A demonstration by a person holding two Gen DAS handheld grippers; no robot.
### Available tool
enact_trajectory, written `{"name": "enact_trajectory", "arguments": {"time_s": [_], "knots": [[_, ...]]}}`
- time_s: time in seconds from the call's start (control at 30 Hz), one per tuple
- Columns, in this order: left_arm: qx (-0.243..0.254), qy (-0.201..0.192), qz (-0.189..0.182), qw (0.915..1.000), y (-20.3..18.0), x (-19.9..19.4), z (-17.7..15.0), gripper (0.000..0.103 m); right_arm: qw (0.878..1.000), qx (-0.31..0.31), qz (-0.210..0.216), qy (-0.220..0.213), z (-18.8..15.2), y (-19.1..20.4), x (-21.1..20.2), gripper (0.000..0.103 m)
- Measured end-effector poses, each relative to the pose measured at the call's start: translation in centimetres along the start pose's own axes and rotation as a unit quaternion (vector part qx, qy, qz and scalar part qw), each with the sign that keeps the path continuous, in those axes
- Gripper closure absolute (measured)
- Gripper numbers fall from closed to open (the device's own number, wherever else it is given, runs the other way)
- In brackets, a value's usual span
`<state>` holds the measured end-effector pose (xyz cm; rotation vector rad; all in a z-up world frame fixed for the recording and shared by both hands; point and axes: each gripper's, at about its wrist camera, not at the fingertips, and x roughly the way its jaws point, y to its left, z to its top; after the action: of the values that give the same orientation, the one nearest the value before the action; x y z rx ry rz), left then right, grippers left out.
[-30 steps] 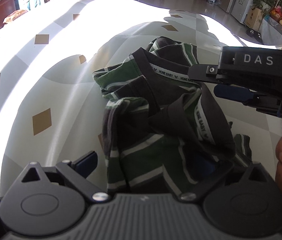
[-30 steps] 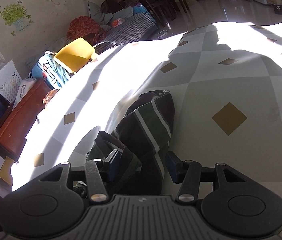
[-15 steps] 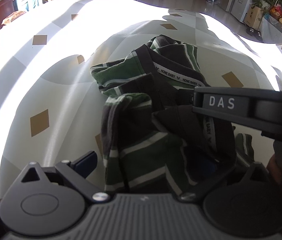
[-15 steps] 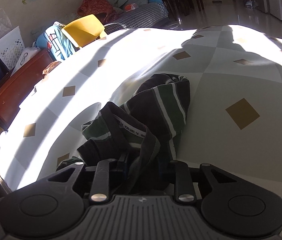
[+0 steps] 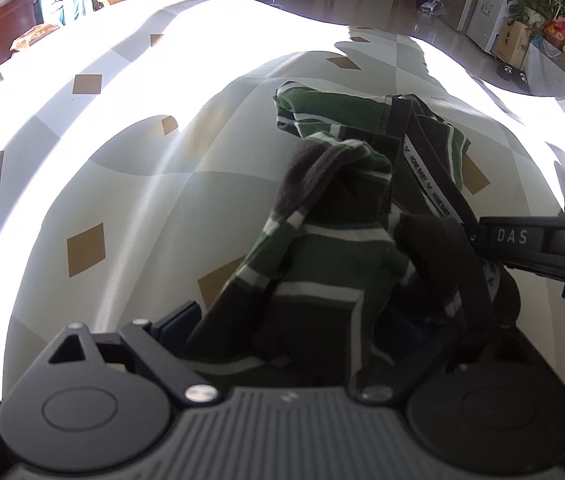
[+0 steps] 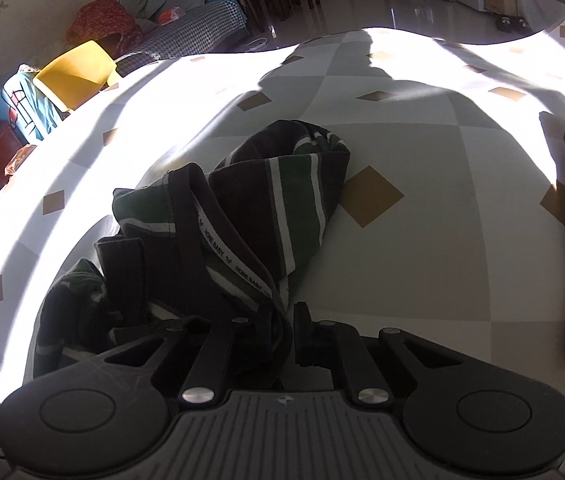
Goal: Fold clothes
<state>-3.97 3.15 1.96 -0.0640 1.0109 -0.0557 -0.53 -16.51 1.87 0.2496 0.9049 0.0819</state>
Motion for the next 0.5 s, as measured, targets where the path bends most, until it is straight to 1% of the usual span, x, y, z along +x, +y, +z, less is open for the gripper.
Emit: {"name": "enact_trajectory", "arguments": {"time_s": [0.1,0.27,0.4,0.43,0.5], "knots": [[-0.01,-0.002,0.006,0.9999,0.5,-0.1,0.2,0.007,1.0,-0.003,-0.019,-0.001,-0.2,-0.1,-0.4,0.096],[-0.025,-0.009,0.019,0.9995,1.2,-0.3,0.6,0.007,0.999,0.011,-0.047,0.006,-0.1,-1.0,-1.0,0.095],[-0.039,-0.008,0.028,0.9988,1.8,-0.3,0.8,0.007,0.998,0.011,-0.052,0.013,-0.3,-1.4,-1.5,0.09],[-0.041,-0.008,0.029,0.9987,1.9,-0.2,0.8,0.007,0.999,0.012,-0.051,0.015,-0.3,-1.4,-1.7,0.087],[-0.043,-0.008,0.029,0.9986,2.0,-0.3,0.8,0.007,0.999,0.027,-0.038,0.011,-0.3,-1.9,-2.2,0.086]]}}
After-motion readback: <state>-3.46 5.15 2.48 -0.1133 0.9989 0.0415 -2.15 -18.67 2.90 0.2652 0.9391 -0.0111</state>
